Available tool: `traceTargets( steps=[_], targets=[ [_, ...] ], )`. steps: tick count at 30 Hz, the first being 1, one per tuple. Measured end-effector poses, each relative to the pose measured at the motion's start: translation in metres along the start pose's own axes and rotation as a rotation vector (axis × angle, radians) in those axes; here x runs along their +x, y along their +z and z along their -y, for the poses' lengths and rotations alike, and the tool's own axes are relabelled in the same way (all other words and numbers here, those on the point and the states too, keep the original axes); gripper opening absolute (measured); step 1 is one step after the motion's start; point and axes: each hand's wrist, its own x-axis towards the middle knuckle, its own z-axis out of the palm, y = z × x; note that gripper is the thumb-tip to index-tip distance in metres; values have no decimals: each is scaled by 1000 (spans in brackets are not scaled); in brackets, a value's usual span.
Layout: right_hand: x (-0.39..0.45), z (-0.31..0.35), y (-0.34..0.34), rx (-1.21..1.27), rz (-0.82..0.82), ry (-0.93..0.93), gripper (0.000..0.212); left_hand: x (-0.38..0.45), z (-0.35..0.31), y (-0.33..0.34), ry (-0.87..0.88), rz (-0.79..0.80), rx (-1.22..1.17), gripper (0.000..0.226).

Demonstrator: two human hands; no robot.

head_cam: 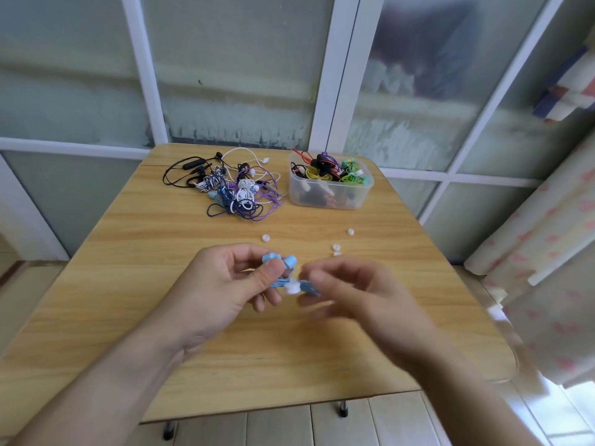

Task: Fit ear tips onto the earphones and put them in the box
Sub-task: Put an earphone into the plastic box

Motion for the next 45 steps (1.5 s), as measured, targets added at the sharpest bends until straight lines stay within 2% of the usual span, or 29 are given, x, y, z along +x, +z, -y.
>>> traceTargets(
  steps=[3,5,8,12,22,26,29,34,40,43,45],
  targets=[
    [7,6,-34,-305,-228,-94,7,0,2,2,-52,-6,-109,31],
    [11,3,-58,-628,-323,-99,7,1,4,1,-97,-8,-129,27],
    [17,-5,-77,-951,-269,-69,8,2,5,0,-141,3,-126,23],
    [24,-14,-76,-1055,-161,-50,10,2,4,6,-187,45,-150,28],
    [27,-17,-75,-1101,-160,-120,8,-2,4,9,-304,110,-170,32],
    [26,-19,-75,-1103,-110,-121,13,-3,4,9,-371,149,-200,23],
    [27,-20,-76,-1036,-142,-150,17,-3,5,8,-393,176,-216,22],
    [33,-23,-83,-1029,-152,-111,21,-4,6,9,-373,201,-210,39],
    [36,-24,-88,-1093,-161,-94,12,-3,7,10,-314,129,-160,34],
    [35,-25,-89,-1000,-215,-92,8,-3,7,12,-259,91,-144,34],
    [33,-24,-85,-850,-296,-144,6,-3,7,13,-225,76,-139,38]
  ],
)
